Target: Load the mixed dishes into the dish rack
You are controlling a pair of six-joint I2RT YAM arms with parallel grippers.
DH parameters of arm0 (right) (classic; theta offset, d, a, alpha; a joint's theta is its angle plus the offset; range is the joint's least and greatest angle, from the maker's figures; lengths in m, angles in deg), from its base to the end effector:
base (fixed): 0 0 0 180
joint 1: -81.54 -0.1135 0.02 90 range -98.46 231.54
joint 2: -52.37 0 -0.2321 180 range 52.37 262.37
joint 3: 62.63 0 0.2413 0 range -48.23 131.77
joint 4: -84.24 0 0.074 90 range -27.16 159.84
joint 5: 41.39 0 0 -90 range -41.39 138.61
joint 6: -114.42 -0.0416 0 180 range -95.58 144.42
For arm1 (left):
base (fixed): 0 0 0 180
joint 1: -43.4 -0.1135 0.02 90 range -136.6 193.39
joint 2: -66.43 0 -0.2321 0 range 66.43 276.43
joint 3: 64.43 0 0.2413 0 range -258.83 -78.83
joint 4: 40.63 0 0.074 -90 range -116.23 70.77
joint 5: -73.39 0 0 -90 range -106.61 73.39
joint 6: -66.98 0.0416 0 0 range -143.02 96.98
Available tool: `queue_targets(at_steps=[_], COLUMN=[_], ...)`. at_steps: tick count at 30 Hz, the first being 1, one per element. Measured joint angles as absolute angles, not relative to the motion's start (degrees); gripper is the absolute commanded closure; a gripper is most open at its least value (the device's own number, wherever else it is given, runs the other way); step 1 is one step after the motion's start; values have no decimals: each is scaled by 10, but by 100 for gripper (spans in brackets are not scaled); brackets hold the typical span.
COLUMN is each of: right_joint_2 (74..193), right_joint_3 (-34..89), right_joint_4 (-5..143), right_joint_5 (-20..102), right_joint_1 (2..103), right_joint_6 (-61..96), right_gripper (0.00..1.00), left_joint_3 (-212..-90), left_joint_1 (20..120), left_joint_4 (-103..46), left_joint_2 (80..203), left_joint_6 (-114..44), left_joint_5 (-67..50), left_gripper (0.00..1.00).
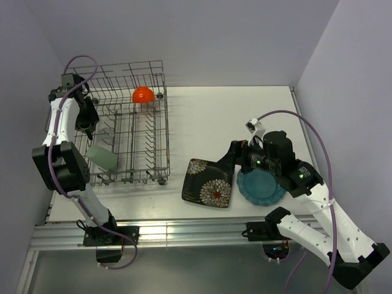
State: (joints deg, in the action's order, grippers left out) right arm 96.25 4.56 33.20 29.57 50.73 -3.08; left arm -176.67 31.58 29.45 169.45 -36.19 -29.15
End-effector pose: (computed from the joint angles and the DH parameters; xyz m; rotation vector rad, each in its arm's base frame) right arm 0.1430 0.1011 0.3171 -0.2810 2.1521 0.9517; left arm 0.3567 0.0839 0.2782 -0.6393 2.5395 0.2796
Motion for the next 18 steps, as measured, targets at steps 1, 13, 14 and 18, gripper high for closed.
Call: queue_targets(at_steps=[1,13,14,18], right_joint_2=[962,963,964,970], right_joint_3=[46,43,41,34], right_joint_4=[332,332,331,328], right_joint_5=[296,304,307,321], right_joint_1=[507,507,507,507], right_joint_6=[-31,-31,-31,-37], right_gripper=[0,0,0,0], left_joint_3=[-1770,-1808,-1808,-1805], left_joint_1=[316,316,316,315], left_joint_4=[297,320,319,297], left_joint_2=[1700,1771,1774,1770], left_joint_6=[-362,-361,-361,-367], left_joint_5=[-289,-280,-280,-281], left_gripper=[100,10,1,1])
